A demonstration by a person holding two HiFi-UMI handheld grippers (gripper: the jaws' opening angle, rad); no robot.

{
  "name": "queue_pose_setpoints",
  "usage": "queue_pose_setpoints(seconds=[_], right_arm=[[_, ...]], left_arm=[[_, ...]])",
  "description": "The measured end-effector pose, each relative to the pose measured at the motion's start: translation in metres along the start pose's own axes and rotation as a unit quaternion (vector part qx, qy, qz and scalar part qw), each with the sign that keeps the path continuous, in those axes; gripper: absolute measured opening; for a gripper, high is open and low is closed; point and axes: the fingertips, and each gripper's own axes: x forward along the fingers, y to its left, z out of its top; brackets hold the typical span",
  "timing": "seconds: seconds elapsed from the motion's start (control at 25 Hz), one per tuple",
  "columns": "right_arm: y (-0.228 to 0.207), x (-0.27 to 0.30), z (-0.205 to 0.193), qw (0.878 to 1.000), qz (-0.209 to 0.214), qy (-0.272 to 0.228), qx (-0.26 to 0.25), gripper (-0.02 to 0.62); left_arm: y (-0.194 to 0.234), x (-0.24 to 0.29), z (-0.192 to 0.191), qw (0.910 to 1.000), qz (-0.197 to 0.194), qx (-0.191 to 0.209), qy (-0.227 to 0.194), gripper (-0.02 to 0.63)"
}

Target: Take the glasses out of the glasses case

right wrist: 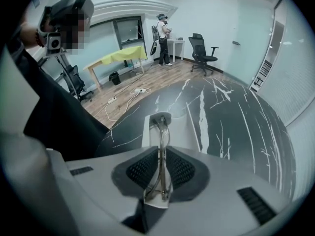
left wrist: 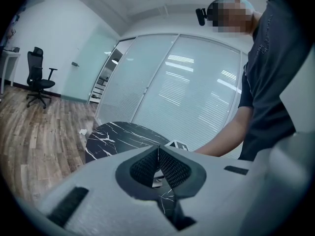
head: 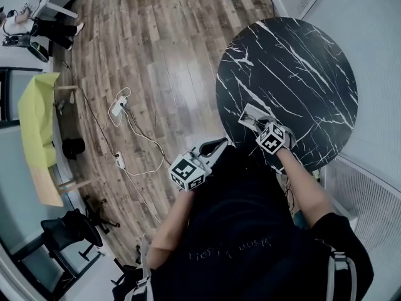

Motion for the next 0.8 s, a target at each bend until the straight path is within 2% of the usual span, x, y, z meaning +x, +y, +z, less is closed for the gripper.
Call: queue_pose_setpoints(seconds=[0.56, 0.8], right_arm=[[-0.003, 0.015, 0.002, 1.0, -0.002, 0.023, -0.002, 0.032], [-0.009, 0.002, 0.01, 1.0, -0.007, 0.001, 0.0, 0.031]], left_arm=[[-0.002, -0.009, -0.003, 1.0, -0.002, -0.003, 0.005, 0.02], [-0.002, -0.01, 0.002, 0.9999, -0.002, -0.011, -0.009, 0.02]])
